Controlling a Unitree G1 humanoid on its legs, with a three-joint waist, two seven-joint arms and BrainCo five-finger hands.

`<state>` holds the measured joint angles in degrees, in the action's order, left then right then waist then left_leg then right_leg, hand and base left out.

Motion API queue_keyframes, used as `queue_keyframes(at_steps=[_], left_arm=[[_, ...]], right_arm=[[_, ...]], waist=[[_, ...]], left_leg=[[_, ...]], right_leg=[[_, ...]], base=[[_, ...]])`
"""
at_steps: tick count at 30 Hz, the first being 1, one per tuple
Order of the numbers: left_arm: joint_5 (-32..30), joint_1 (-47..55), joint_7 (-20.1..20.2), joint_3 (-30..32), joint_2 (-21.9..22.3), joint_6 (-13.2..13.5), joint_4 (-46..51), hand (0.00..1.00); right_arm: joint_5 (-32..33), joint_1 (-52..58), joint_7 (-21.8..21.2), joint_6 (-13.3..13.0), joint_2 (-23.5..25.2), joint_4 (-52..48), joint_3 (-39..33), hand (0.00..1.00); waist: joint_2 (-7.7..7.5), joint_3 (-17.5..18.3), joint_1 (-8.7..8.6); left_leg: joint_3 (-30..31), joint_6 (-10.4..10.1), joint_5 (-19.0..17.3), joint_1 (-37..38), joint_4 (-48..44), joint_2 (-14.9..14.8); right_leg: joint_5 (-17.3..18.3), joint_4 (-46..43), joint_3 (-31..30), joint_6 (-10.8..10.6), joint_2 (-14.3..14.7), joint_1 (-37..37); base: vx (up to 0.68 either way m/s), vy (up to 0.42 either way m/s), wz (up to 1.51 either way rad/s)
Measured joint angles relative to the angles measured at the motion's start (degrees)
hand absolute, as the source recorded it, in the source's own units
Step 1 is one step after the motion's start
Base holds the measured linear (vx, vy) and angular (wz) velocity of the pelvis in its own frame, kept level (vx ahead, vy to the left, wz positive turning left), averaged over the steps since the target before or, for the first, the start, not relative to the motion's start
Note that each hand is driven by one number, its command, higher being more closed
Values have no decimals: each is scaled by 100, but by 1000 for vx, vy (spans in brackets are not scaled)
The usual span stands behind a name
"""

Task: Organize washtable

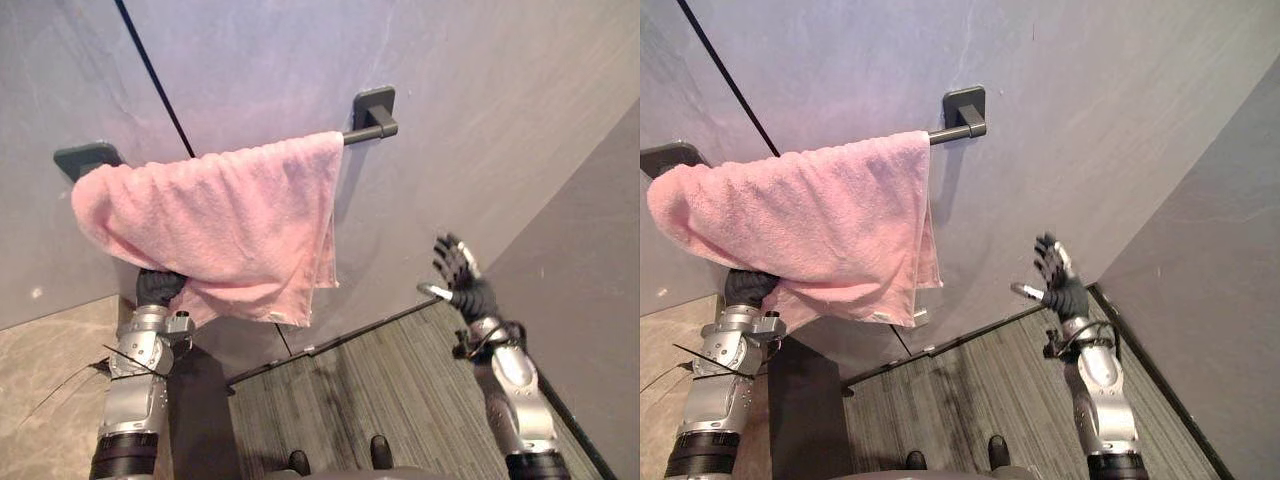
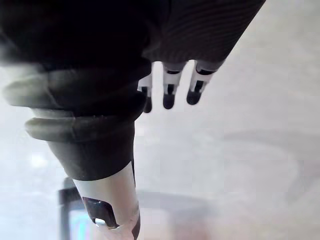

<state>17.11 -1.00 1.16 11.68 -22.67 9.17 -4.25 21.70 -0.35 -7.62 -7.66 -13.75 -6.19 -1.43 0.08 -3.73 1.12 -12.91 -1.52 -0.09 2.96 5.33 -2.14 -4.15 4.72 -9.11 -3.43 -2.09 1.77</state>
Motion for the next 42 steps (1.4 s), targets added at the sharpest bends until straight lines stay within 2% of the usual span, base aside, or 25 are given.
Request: queue_keyframes(at_steps=[5, 8, 9, 13, 15, 19, 21, 26, 28, 31, 37, 42], left_arm=[[21, -73, -10, 9, -1, -19, 163, 100], [56, -162, -9, -23, -14, -40, 144, 100], [130, -176, -13, -25, -50, -75, 137, 100], [268, -172, -10, -37, -136, -121, 116, 100], [439, -182, -11, -125, -168, -120, -10, 100], [649, -93, -18, -216, -302, -128, -100, 100], [710, -55, -9, -236, -302, -126, -100, 100], [759, -56, -20, -280, -302, -125, -100, 100], [824, -59, -62, -288, -302, -125, -100, 100], [832, -93, -127, -339, -302, -125, -100, 100], [824, -315, -165, -492, -294, -124, -100, 100], [817, -314, -267, -488, -269, -123, -100, 100]], right_arm=[[341, -576, 22, 27, -446, -22, 379, 0], [835, -1185, 131, 168, -1065, 78, 779, 0], [1065, -1604, 144, 204, -1411, 171, 970, 0], [1506, -2718, 171, 260, -1987, 738, 1485, 0], [1935, -3275, 242, 356, -2232, 1059, 1827, 0], [2406, -3552, 351, 378, -2280, 1249, 2050, 0], [2553, -3714, 400, 372, -2283, 1312, 2221, 0], [2556, -4090, 440, 309, -2216, 1661, 2590, 0], [2550, -4317, 524, 285, -2072, 1794, 2723, 0], [2543, -4369, 574, 250, -1798, 1889, 2732, 0], [2420, -4478, 626, 248, -1493, 1948, 2789, 0], [2254, -4494, 627, 237, -1360, 2073, 2729, 0]], waist=[[4, -2, 47], [8, -5, 98], [8, -5, 129], [8, -5, 165], [10, -6, 272], [14, -9, 320], [35, -21, 291], [78, -36, 289], [161, -73, 292], [209, -94, 306], [229, -98, 305], [239, -98, 331]], left_leg=[[3, 0, 0, 42, 1, 4], [14, 0, 0, 35, 1, -22], [25, 1, 2, 32, 1, -22], [74, -1, 9, -6, 0, -22], [108, -5, 11, -35, 0, -23], [165, -10, 15, -69, -1, -23], [157, -11, 14, -69, -1, -42], [159, -39, 28, -138, -4, -109], [163, -81, 57, -195, -4, -167], [189, -146, 98, -216, -19, -261], [288, -313, 209, -315, -20, -437], [315, -371, 246, -324, -24, -536]], right_leg=[[0, -9, 3, 0, 3, -40], [-4, -6, -9, -3, -13, -36], [-5, -4, -9, -3, -12, -38], [-10, 18, 30, 3, -17, -36], [-13, 43, 71, 7, -16, -36], [-14, 56, 116, 8, -14, -34], [-17, 56, 116, 14, -16, -29], [-58, 65, 114, 72, 26, -1], [-101, 68, 117, 128, 84, 54], [-133, 78, 144, 175, 176, 55], [-200, 81, 273, 274, 379, 162], [-232, 83, 293, 321, 472, 160]], base=[[0, 0, 0], [0, 0, 0], [-19, -20, 3], [-6, -25, 7], [10, -27, 9], [21, -18, 8], [2, -27, -6], [-54, -41, -4], [-85, -66, -1], [-36, -61, 1], [-9, -63, 5], [1, -9, 2]])
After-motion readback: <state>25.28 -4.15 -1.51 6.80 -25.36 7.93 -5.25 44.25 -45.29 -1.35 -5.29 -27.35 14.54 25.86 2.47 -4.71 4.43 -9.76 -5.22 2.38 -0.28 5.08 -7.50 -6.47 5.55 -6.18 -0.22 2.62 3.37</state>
